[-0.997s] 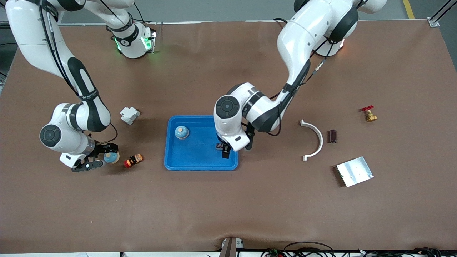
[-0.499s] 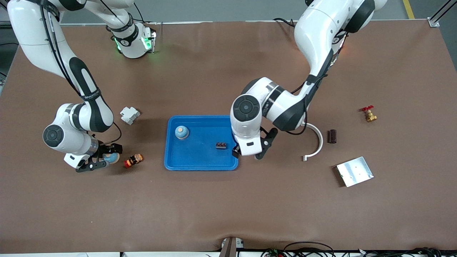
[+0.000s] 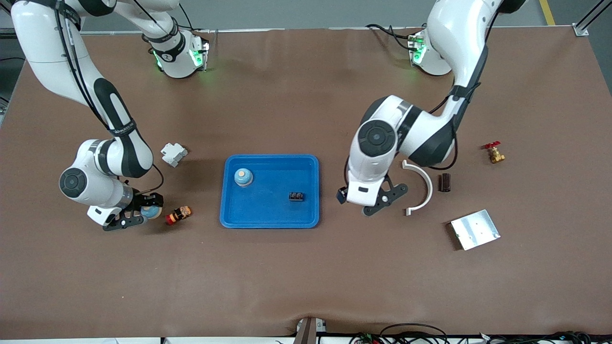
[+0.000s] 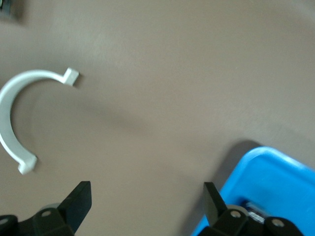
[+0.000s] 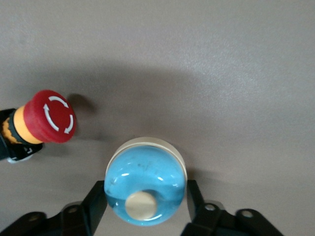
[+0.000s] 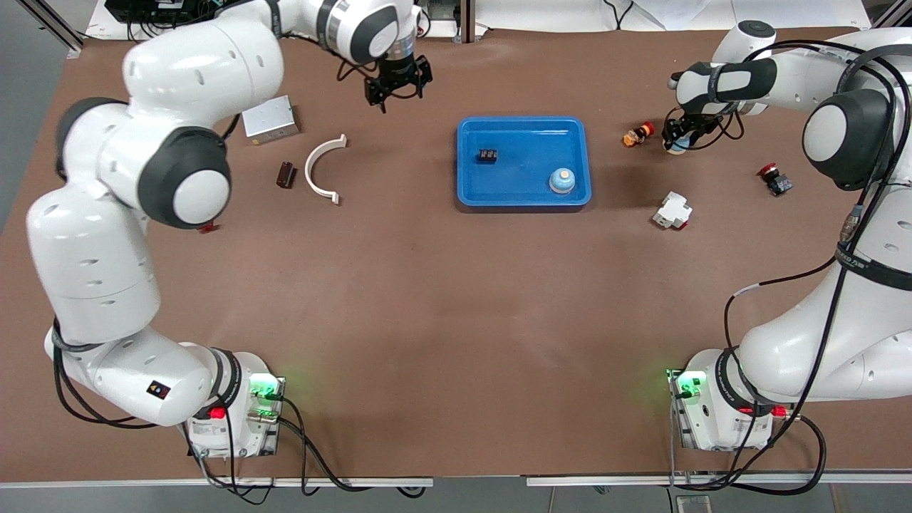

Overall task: Place electrolytic capacitor and blue bell in tray
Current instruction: 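Grasp the second bell with the right gripper while the left gripper withdraws, then place the second bell in the tray with the right gripper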

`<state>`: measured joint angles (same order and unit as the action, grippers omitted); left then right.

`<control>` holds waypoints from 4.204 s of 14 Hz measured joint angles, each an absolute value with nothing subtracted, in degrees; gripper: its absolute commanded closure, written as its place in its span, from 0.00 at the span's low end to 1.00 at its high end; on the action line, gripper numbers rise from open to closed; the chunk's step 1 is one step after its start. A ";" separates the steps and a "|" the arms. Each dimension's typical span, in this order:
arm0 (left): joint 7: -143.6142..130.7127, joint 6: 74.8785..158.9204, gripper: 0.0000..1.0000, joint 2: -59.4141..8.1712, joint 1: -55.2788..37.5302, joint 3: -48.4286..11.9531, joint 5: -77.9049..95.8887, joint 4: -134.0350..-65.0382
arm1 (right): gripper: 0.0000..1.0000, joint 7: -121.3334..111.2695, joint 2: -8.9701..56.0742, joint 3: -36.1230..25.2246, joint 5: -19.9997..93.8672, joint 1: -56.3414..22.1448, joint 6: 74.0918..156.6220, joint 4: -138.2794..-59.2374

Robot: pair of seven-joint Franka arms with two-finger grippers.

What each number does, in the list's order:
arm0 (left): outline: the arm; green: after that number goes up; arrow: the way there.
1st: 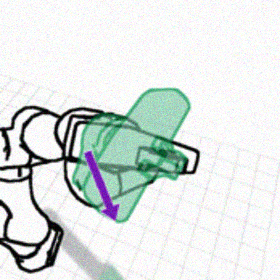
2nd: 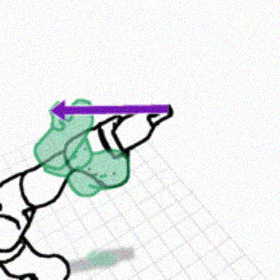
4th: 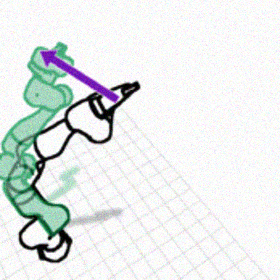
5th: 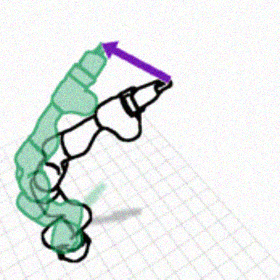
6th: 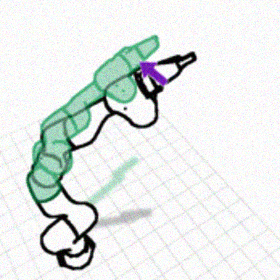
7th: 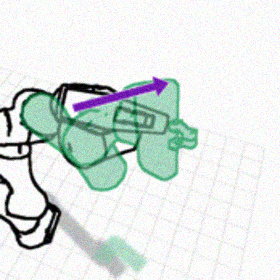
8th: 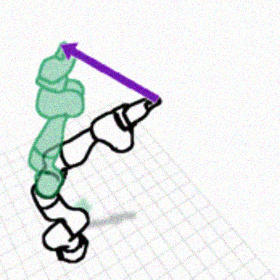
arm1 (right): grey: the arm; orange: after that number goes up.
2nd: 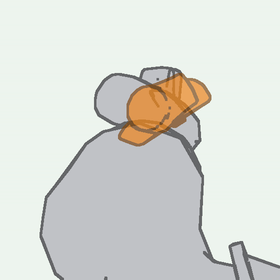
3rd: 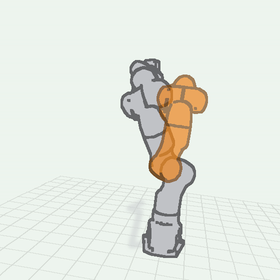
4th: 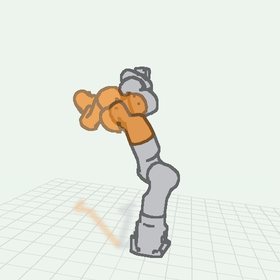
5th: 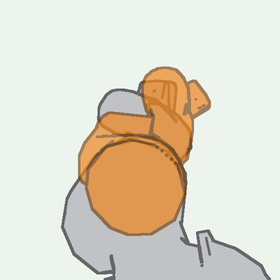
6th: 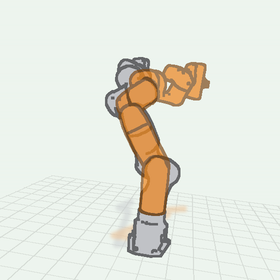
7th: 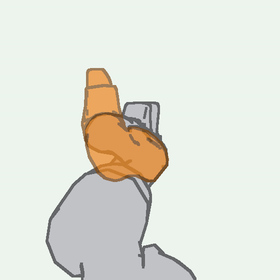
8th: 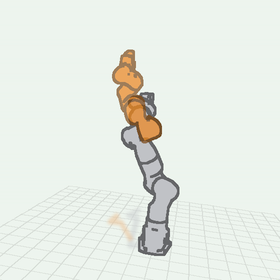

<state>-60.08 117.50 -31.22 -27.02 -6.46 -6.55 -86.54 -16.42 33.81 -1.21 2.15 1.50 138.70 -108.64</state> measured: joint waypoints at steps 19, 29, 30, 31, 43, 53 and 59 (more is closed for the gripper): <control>-5.58 129.18 0.00 -12.28 -4.03 -6.62 -6.84 -116.01 | 0.88 26.18 36.69 3.18 6.90 -21.51 123.26 -91.05; -4.15 148.39 0.00 -15.50 -1.80 -6.77 -6.83 -128.17 | 0.69 26.33 40.47 2.22 7.19 -20.76 125.16 -90.62; -4.16 149.41 0.00 -16.12 -1.50 -6.78 -6.81 -128.57 | 0.67 26.33 40.56 2.22 7.25 -20.77 125.16 -90.60; -4.16 150.10 0.00 -16.69 -0.95 -6.76 -6.80 -128.80 | 0.55 26.33 40.60 2.24 7.31 -20.78 125.16 -90.59; -4.16 154.17 0.00 -21.63 2.05 -6.75 -6.80 -129.08 | 0.00 26.26 39.28 1.70 7.46 -17.07 120.41 -87.85; -4.16 154.17 0.00 -21.97 2.30 -6.73 -6.80 -130.22 | 0.00 15.25 21.79 1.38 7.28 0.61 90.37 -78.67; -4.16 155.18 0.00 -22.06 2.43 -6.67 -6.80 -131.46 | 0.00 4.91 16.22 1.27 7.25 7.82 81.18 -72.95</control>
